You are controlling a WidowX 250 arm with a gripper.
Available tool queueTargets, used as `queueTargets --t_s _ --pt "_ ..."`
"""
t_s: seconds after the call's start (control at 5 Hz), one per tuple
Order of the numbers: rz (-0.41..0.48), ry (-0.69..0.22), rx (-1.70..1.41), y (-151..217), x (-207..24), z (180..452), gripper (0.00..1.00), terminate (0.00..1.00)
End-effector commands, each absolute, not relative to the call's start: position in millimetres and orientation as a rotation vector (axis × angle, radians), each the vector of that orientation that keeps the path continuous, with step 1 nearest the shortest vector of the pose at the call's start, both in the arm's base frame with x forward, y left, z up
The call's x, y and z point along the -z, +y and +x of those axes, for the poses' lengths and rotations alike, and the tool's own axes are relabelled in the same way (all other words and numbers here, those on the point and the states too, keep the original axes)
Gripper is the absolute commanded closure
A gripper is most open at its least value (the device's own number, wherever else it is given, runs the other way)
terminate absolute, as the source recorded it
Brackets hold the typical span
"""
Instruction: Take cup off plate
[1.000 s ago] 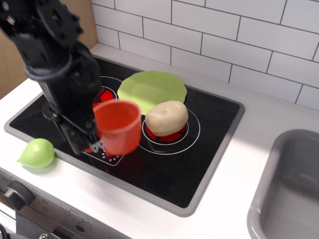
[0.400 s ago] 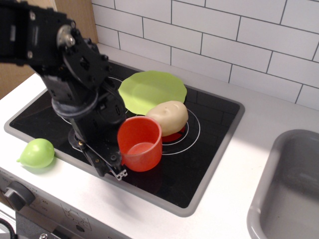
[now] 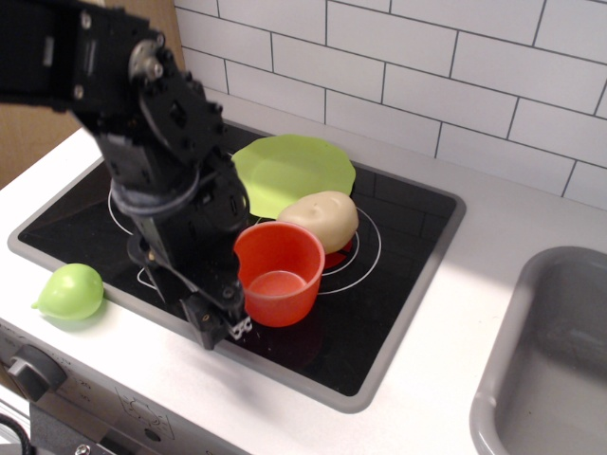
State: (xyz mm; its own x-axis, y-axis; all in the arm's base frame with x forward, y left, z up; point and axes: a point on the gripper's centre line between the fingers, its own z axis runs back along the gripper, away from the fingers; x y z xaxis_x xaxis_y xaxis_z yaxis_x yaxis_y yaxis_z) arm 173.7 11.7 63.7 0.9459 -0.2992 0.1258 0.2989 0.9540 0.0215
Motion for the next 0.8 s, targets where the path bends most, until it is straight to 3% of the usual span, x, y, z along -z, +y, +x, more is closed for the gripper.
queueTargets --t_s 0.0,0.2,0.4,0.6 --pt "0.001 -0.199 0.216 27.6 -117.9 194.7 0.00 0.00" --pt "-0.038 -0.216 0.156 36.9 -144.6 204.7 0.00 0.00" --pt "-0.027 -0.201 0.102 43.7 -153.8 216.3 0.00 0.00" --pt "-0.027 -0.201 0.102 43.7 -153.8 216.3 0.00 1.00"
